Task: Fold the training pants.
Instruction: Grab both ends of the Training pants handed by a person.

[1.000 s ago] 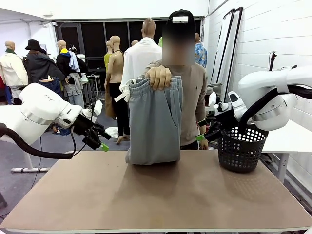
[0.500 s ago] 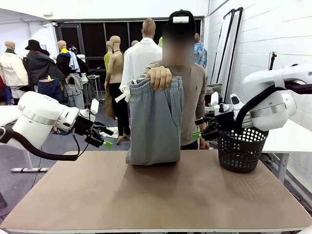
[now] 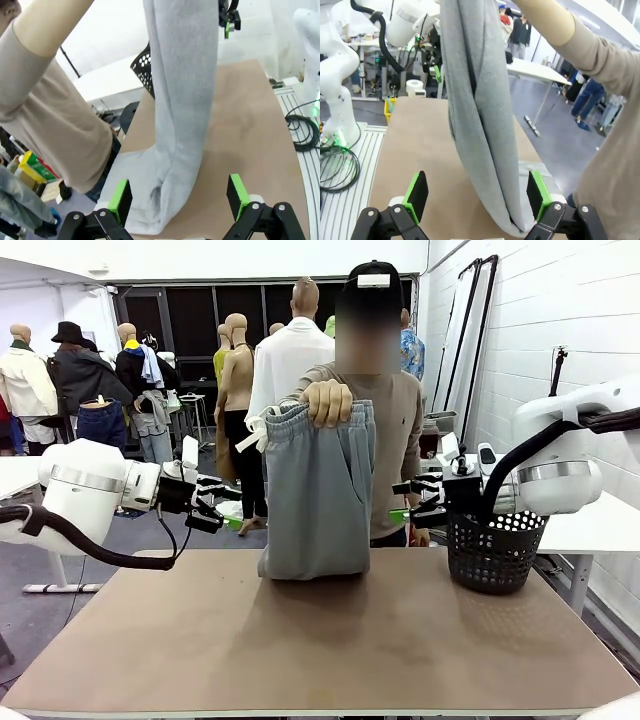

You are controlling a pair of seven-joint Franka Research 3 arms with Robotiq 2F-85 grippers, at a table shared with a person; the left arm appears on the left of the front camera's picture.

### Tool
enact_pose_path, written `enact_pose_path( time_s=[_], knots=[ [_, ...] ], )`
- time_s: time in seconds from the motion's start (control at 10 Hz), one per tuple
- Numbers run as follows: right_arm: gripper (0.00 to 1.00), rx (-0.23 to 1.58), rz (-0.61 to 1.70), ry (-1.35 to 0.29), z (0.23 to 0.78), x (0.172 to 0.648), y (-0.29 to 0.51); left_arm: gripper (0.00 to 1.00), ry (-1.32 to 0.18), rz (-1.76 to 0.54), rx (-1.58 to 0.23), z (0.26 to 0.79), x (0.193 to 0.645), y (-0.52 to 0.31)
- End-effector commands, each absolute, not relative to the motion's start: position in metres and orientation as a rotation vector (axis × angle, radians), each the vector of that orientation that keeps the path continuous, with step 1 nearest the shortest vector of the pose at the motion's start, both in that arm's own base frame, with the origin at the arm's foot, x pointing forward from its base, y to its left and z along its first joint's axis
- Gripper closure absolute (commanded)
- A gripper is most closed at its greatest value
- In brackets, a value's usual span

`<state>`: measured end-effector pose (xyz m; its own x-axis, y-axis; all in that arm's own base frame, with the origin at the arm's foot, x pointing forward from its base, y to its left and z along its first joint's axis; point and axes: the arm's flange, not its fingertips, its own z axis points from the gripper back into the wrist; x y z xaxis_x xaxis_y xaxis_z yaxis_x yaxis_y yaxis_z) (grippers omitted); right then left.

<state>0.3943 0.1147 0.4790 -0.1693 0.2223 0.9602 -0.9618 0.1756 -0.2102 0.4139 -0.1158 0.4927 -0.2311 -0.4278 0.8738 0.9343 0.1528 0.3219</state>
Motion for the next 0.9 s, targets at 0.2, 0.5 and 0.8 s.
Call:
enact_pose_path(
  time_s=[0.2, 0.5, 0.8],
  knots=[
    [0.00, 0.872, 1.304, -1.378, 0.4808, 0.3985, 0.1231, 0.00, -1.197, -1.468, -0.899, 0.4934, 0.4178, -0.1187],
    [0.00, 0.804, 1.302, -1.436, 0.4833, 0.3947, 0.1244, 0.00, -1.212, -1.451, -0.853, 0.4950, 0.4180, -0.1222],
    [0.00, 0.855, 1.310, -1.374, 0.4853, 0.3923, 0.1207, 0.00, -1.192, -1.472, -0.910, 0.4919, 0.4097, -0.1223]
  ],
)
